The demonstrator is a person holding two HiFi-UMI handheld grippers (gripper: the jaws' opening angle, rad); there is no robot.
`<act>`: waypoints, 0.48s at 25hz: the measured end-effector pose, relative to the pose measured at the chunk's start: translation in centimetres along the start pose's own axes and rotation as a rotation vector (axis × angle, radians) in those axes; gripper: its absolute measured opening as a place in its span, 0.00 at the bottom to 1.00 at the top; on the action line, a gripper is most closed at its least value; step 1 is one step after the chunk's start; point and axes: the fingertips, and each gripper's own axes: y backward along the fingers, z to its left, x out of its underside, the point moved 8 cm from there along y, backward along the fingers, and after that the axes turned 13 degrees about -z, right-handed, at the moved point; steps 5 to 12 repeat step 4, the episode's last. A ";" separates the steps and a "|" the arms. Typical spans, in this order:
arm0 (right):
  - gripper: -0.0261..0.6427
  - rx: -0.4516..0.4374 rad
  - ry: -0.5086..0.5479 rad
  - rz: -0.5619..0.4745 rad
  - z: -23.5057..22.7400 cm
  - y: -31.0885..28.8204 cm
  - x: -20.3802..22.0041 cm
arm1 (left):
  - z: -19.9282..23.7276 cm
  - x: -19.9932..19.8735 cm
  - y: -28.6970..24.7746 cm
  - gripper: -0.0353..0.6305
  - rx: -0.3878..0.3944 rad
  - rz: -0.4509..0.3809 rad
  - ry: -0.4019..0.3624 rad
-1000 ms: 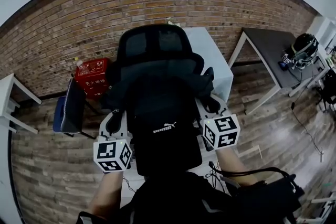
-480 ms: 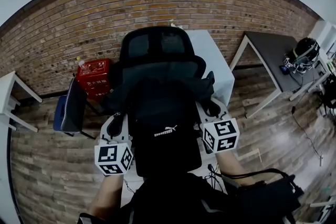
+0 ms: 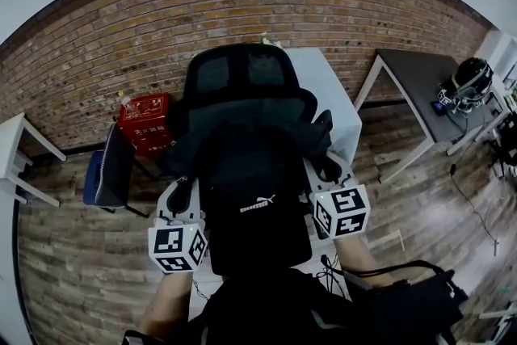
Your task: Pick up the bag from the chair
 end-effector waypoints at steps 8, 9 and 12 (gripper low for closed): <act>0.19 0.006 0.000 -0.003 -0.1 0.0 -0.2 | -0.1 -0.1 -0.2 0.13 0.000 -0.004 -0.006; 0.19 0.006 0.000 -0.003 -0.1 0.0 -0.2 | -0.1 -0.1 -0.2 0.13 0.000 -0.004 -0.006; 0.19 0.006 0.000 -0.003 -0.1 0.0 -0.2 | -0.1 -0.1 -0.2 0.13 0.000 -0.004 -0.006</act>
